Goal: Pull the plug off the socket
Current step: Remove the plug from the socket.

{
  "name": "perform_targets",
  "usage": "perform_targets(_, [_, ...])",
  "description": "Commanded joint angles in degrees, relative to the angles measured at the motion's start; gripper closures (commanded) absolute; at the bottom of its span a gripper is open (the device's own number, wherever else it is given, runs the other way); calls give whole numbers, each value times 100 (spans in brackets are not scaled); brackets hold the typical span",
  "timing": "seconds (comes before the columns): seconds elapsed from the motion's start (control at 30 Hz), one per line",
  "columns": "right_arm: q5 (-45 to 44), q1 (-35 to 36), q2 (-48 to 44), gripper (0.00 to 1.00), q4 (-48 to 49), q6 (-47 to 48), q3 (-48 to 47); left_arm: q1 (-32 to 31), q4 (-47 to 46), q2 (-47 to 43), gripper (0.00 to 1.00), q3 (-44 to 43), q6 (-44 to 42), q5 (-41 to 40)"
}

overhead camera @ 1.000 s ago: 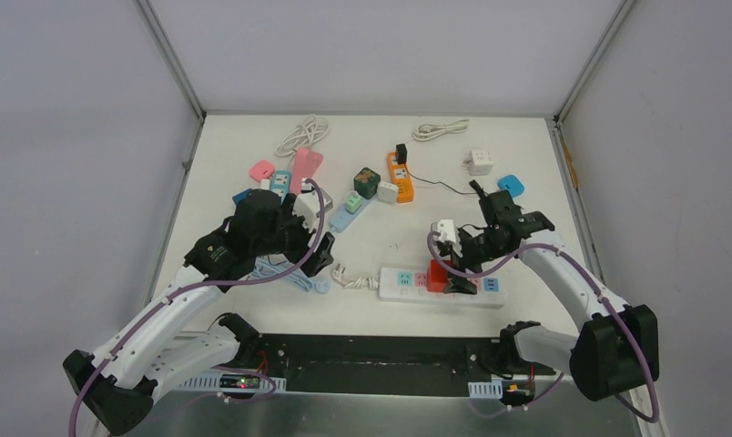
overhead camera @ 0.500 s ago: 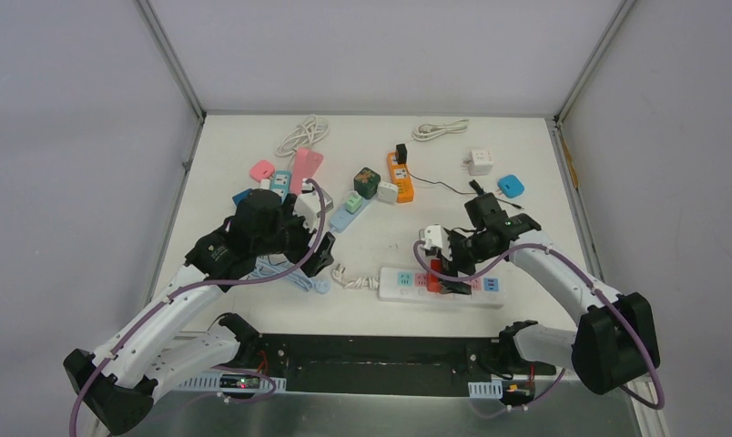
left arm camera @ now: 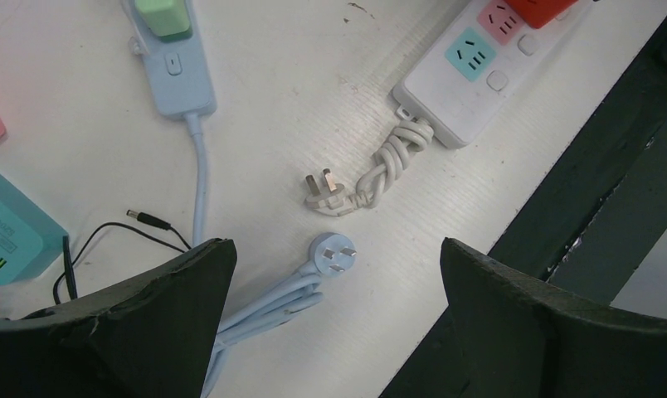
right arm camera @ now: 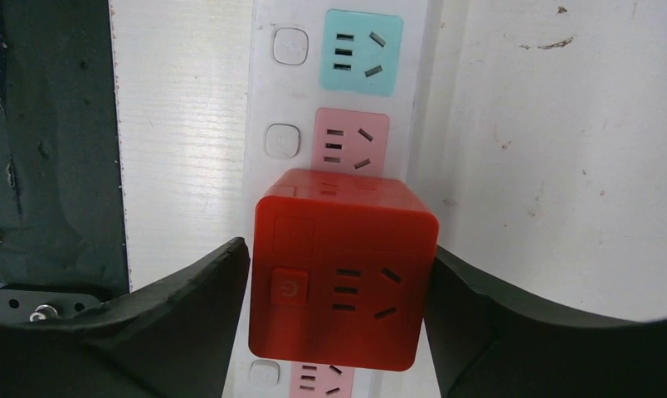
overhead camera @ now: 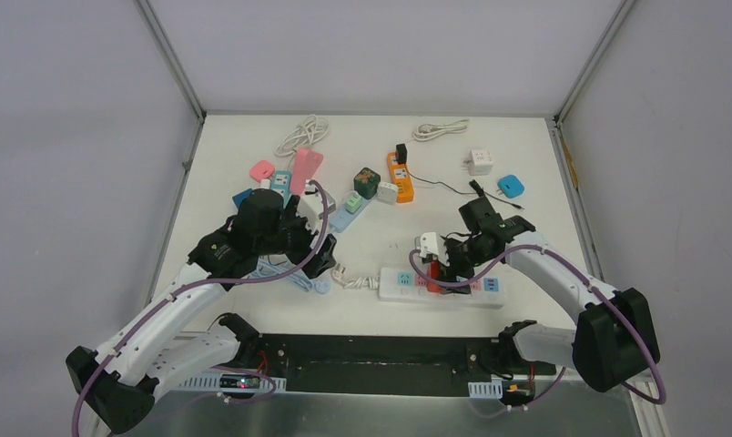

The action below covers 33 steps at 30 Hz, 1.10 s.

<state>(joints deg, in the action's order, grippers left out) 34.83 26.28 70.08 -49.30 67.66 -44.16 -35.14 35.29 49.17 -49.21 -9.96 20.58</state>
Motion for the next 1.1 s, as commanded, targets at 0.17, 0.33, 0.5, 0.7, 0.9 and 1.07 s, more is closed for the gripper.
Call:
perform_targets(0.17, [180, 26, -117, 45, -86, 248, -121, 73, -856, -157, 1, 208, 307, 1008])
perform_targets(0.33, [224, 26, -143, 67, -119, 239, -150, 86, -1643, -274, 1, 486, 1433, 937])
perform_targets(0.5, [235, 33, -260, 88, -129, 190, -156, 86, -3127, -369, 1, 1335, 2817, 1156])
perform_targets(0.7, [232, 26, -272, 100, -75, 142, -155, -216, -6112, -553, 1, 2715, 3690, 1283])
perform_targets(0.9, [223, 28, -242, 100, -131, 178, -180, -1317, -6112, -438, 1, 2880, 2289, 419])
perform_targets(1.07, [318, -36, -194, 100, -388, 386, -263, -1654, -6674, 75, 1, 3008, 1752, -29])
